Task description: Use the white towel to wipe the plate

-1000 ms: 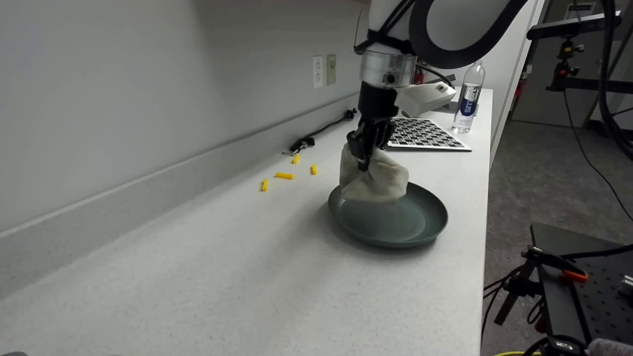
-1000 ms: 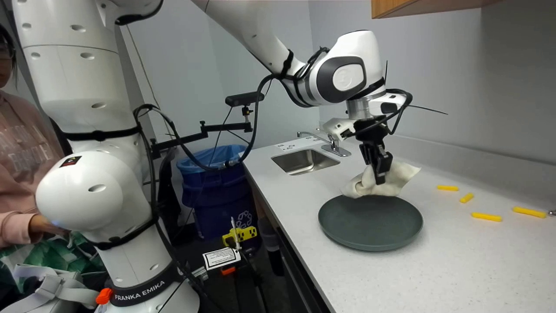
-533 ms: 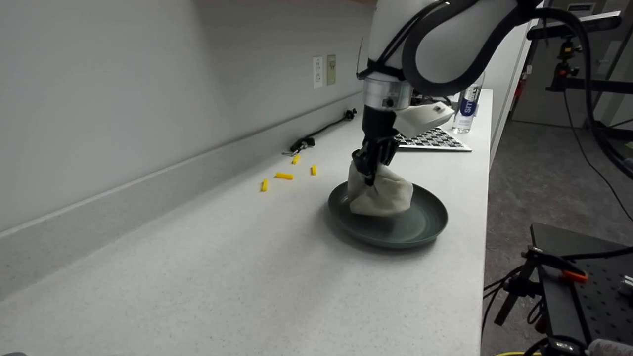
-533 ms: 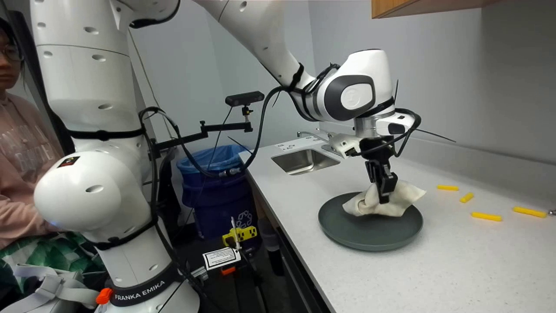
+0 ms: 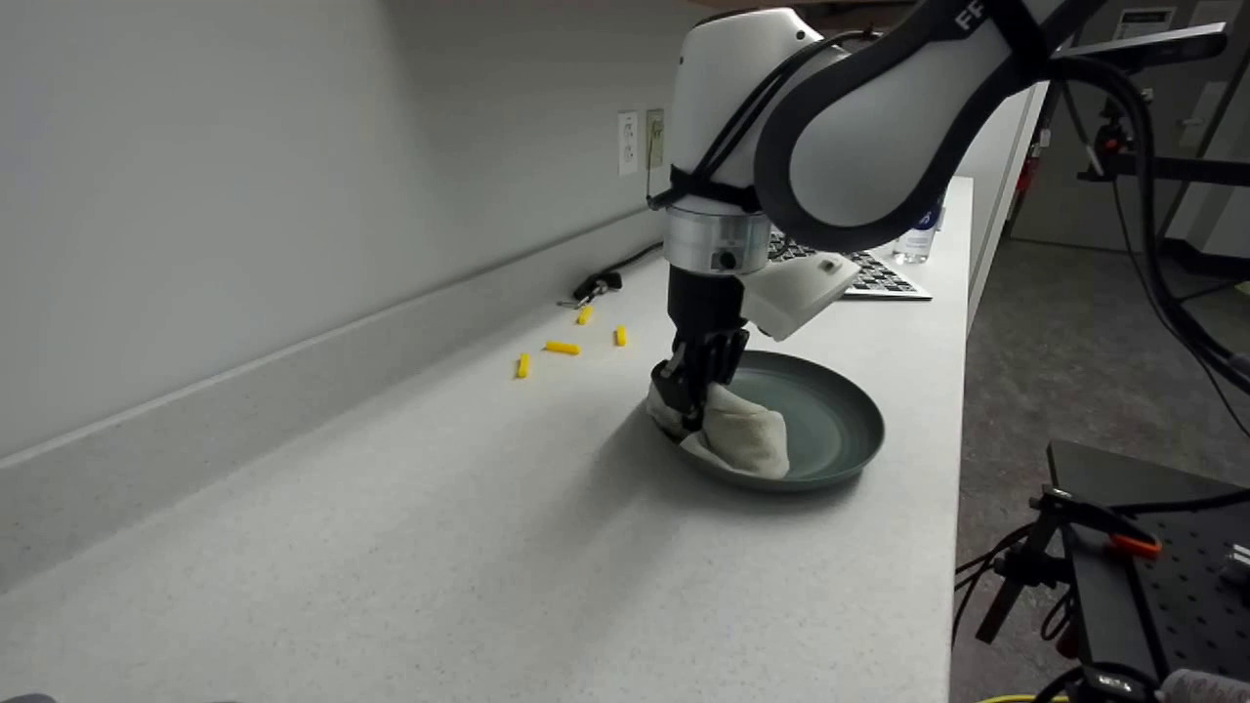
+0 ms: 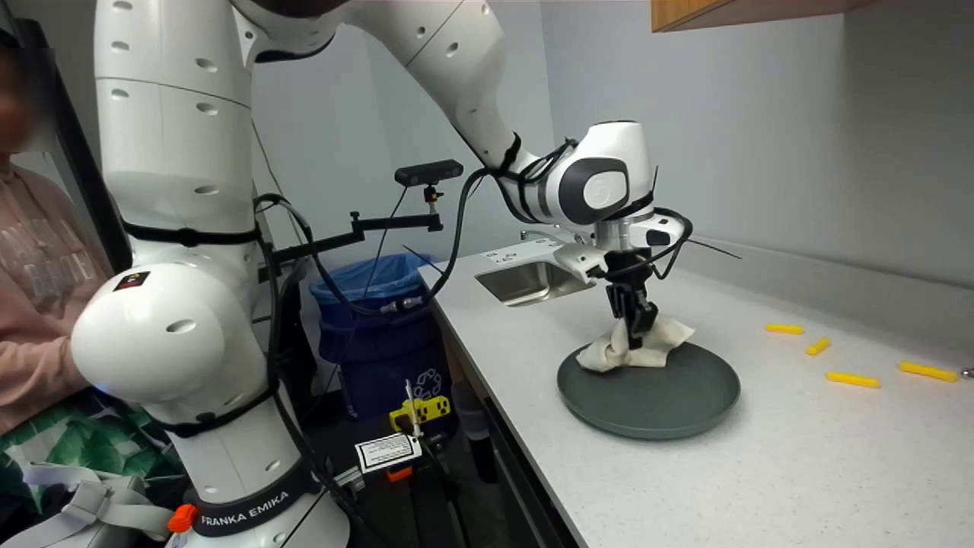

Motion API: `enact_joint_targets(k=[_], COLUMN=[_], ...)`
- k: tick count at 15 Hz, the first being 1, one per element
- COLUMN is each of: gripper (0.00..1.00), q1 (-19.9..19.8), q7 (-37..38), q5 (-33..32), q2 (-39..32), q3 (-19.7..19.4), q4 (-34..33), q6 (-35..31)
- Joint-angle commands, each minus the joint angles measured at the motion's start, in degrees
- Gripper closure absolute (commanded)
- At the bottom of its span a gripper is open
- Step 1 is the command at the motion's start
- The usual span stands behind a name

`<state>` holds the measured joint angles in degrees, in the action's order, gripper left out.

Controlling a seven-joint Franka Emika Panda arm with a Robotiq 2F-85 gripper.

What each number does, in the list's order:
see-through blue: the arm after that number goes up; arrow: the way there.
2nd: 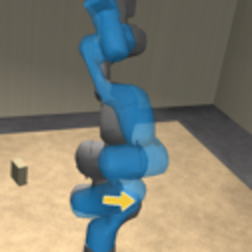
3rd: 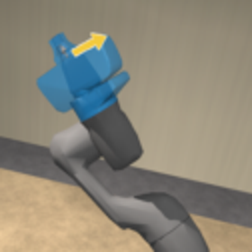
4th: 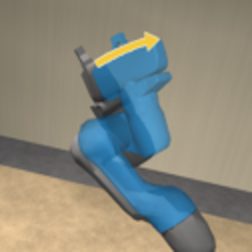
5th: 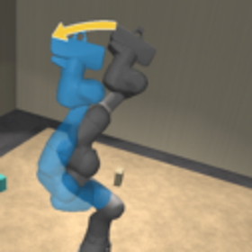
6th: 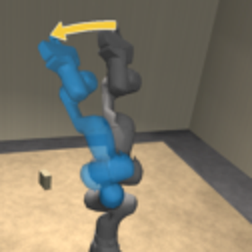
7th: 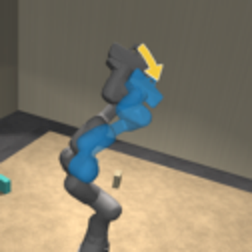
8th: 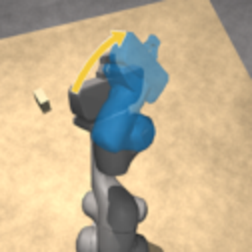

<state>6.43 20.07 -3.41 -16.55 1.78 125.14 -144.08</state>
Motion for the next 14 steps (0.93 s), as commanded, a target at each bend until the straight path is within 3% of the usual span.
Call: enact_joint_targets(k=[1,10,14], gripper=[0.97,0.97,0.97], q1=[1.11,0.44,0.51], q7=[-1.50,-0.04,4.20], q5=[0.37,-3.30,-9.83], q2=[1.18,6.60,7.04], q3=[0.41,-2.17,-4.39], q4=[1.06,7.15,6.54], q6=[0.72,7.41,7.88])
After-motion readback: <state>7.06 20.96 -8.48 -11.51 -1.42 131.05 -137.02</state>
